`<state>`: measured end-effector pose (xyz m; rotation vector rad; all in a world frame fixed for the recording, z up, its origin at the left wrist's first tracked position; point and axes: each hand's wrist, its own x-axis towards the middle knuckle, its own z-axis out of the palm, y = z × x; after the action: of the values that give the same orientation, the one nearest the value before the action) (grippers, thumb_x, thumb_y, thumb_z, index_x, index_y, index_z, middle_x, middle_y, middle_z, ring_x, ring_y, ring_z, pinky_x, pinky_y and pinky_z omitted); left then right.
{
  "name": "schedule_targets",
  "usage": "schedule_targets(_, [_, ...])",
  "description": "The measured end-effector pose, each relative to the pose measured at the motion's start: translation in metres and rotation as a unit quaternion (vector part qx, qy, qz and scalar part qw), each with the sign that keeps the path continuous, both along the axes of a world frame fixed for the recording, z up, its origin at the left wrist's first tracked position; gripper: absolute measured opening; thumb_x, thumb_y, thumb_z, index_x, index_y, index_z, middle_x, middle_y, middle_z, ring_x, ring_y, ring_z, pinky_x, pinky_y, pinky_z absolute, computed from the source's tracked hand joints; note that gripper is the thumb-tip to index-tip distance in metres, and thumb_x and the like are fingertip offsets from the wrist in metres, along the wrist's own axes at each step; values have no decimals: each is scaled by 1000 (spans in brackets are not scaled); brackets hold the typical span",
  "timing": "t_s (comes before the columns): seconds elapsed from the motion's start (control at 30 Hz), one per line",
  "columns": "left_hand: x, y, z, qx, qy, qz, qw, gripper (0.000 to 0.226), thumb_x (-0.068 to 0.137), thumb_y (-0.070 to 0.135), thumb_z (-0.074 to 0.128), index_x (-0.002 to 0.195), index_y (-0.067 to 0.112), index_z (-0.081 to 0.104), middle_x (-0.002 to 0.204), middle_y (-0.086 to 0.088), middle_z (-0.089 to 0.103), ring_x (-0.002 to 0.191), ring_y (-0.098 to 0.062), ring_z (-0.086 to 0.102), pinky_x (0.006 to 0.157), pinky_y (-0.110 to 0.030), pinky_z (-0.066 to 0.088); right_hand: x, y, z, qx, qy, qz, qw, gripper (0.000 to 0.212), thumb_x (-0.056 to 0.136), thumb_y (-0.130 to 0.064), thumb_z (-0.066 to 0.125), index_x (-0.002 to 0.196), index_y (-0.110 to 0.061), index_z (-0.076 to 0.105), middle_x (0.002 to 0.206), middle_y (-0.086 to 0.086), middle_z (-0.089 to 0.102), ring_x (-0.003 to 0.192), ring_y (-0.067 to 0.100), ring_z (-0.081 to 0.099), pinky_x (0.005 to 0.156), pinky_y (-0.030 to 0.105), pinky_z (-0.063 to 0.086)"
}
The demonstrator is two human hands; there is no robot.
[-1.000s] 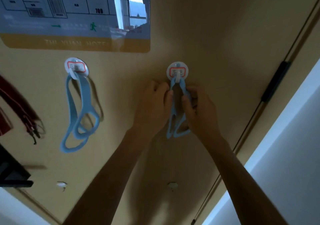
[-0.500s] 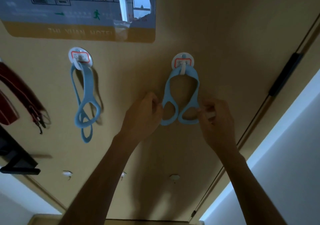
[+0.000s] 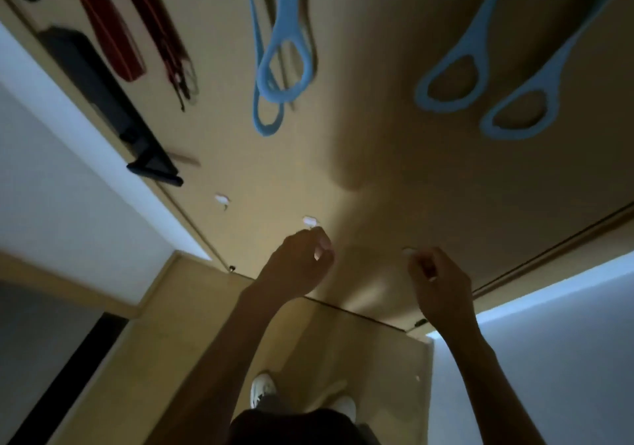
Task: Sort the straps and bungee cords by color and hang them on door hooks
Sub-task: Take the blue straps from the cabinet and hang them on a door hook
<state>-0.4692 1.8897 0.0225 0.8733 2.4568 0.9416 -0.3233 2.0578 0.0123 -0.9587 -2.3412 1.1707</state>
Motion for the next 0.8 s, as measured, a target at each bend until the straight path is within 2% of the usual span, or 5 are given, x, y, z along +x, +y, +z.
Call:
schedule_targets(0.1, [17, -50, -43, -60, -52, 33, 996, 15, 91, 28, 51, 100, 18, 58, 95, 0, 59, 82, -12, 53, 78, -27, 43, -4, -40, -40, -56, -95, 95, 989, 8, 91, -17, 57, 83, -18, 60, 79, 0, 64, 75, 15, 59, 64, 15, 42])
schedule_targets(0.2, [38, -103, -75, -91, -119, 88, 985, 17, 93, 28, 50, 103, 17, 57, 101, 0, 57, 92, -13, 53, 79, -24, 38, -8, -82, -66, -101, -187, 174, 962, 7, 92, -22, 56, 87, -19, 60, 84, -1, 64, 81, 16, 60, 70, 28, 46])
schedule_targets(0.4, [84, -224, -109, -100, -206, 203, 952, 19, 96, 26, 47, 103, 11, 56, 107, -6, 58, 95, -18, 53, 74, -24, 37, -12, -172, -97, -67, -292, 343, 890, 11, 93, -27, 53, 84, -21, 56, 76, -6, 57, 72, 11, 53, 60, 13, 37])
schedule_targets(0.63, [165, -376, -117, -71, -268, 378, 883, 21, 94, 27, 47, 107, 12, 56, 108, -4, 61, 98, -19, 56, 84, -30, 45, -22, -313, -106, -11, -365, 513, 777, 22, 96, -37, 48, 106, -21, 58, 102, -6, 62, 94, 8, 58, 73, 19, 42])
schedule_targets(0.8, [231, -476, -120, -63, -294, 473, 828, 26, 94, 31, 44, 109, 13, 54, 113, -4, 60, 102, -20, 56, 87, -31, 45, -22, -453, -107, 49, -360, 623, 693, 21, 97, -32, 46, 107, -19, 60, 103, -6, 61, 95, 10, 59, 76, 22, 45])
